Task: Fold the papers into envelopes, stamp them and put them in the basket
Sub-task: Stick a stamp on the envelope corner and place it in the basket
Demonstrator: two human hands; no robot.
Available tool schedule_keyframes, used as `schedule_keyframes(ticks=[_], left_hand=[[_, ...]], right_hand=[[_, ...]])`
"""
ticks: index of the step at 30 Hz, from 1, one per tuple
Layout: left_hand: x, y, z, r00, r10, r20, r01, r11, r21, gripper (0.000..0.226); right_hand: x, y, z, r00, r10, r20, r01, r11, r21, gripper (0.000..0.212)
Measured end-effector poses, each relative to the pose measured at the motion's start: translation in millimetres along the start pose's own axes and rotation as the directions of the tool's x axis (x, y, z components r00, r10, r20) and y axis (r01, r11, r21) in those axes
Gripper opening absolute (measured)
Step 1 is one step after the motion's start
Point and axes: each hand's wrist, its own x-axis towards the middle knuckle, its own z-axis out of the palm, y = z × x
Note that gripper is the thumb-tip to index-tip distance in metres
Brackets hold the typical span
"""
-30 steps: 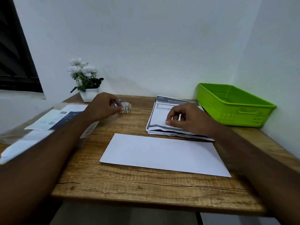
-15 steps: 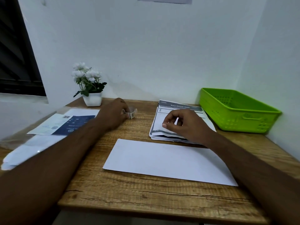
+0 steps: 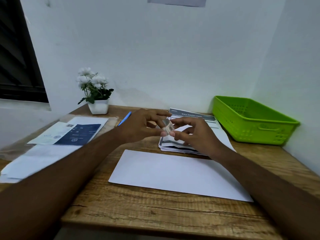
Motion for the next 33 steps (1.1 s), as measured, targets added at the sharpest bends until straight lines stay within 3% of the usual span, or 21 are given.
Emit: schedule_keyframes(ticks=[12,21,25,28,33], left_hand=[[-1,4,1,1.000,0.022,-0.022,-0.021,0.999,0.029,0.012],[-1,6,1,0.998,0.019,-0.052,-0.018,1.000,0.023,0.015],[-2,6,2,0.999,0.004,-0.043,-0.003,0.999,0.036,0.022],[-2,8,4,0.999,-0.015,-0.048,0.018,0.999,0.045,0.013],[-1,9,5,0.996,-0.013,-0.090,0.014,1.000,0.003,0.016]], right_hand=[[-3,-8,3,0.997,-0.029,-0.076,0.031,0.999,0.024,0.033],[-3,-10,-1,0.993,0.051,-0.109,-0.035,0.988,0.148,0.006],[-2,-9,-1,0.993,0.038,-0.108,-0.029,0.996,0.079,0.003],[-1,-8,-1,0.992,0.015,-0.124,-0.010,0.999,0.042,0.004],[0,-11,0,0.983,0.002,-0.185,0.010,0.998,0.062,0.006]])
